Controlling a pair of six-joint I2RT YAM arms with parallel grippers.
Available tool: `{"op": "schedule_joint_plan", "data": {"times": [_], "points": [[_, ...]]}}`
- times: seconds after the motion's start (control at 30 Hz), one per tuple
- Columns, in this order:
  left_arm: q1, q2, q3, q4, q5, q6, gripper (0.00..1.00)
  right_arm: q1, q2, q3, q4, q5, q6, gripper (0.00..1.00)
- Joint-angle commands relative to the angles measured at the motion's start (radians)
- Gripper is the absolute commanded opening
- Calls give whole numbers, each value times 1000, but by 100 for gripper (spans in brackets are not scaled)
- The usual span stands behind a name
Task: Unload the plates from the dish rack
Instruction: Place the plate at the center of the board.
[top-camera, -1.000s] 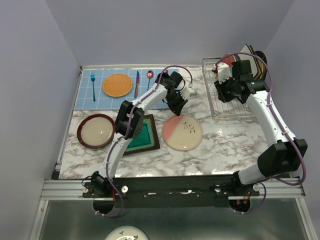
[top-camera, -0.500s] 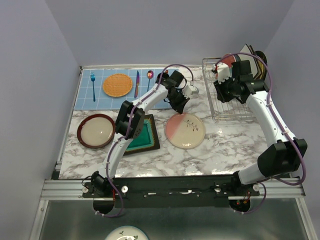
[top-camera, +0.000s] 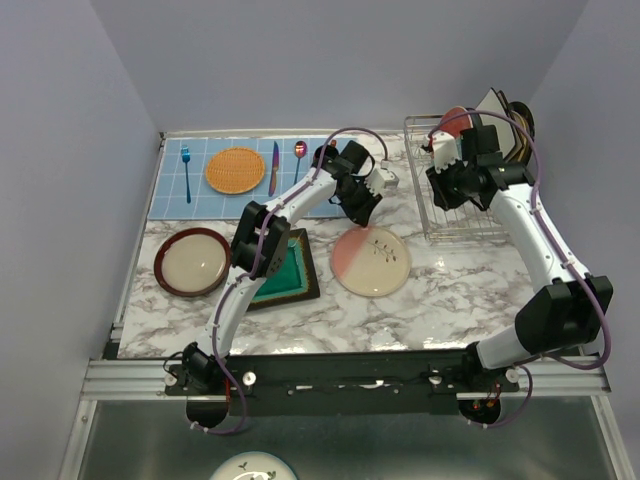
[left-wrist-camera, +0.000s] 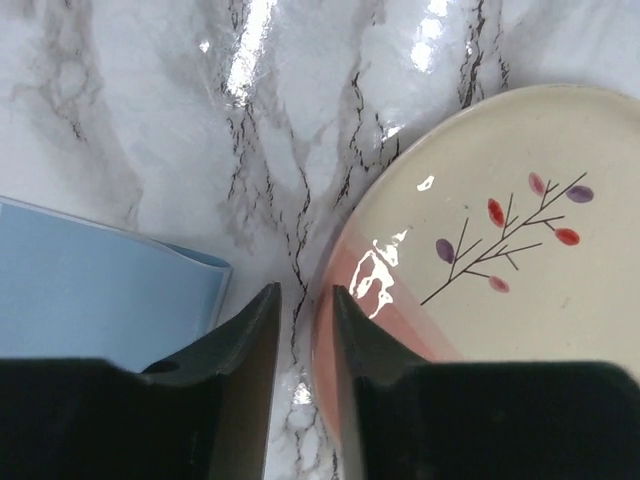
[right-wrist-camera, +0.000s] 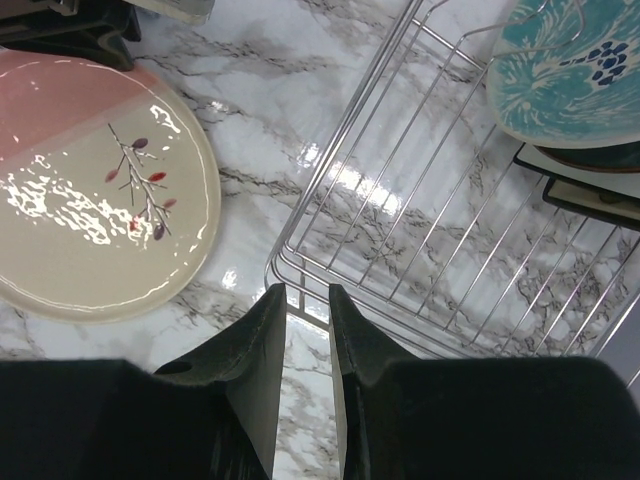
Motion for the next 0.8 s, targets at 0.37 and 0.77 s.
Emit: {"op": "schedule_joint_plan", "data": {"times": [0.37,0.77], "points": [[66,-469,-477,248,-215,15,77,59,-173,-85,38,-164,-3,44],[253,-936,-836,385,-281,-7,90,222,-40,-67,59,-218,55,54]]}}
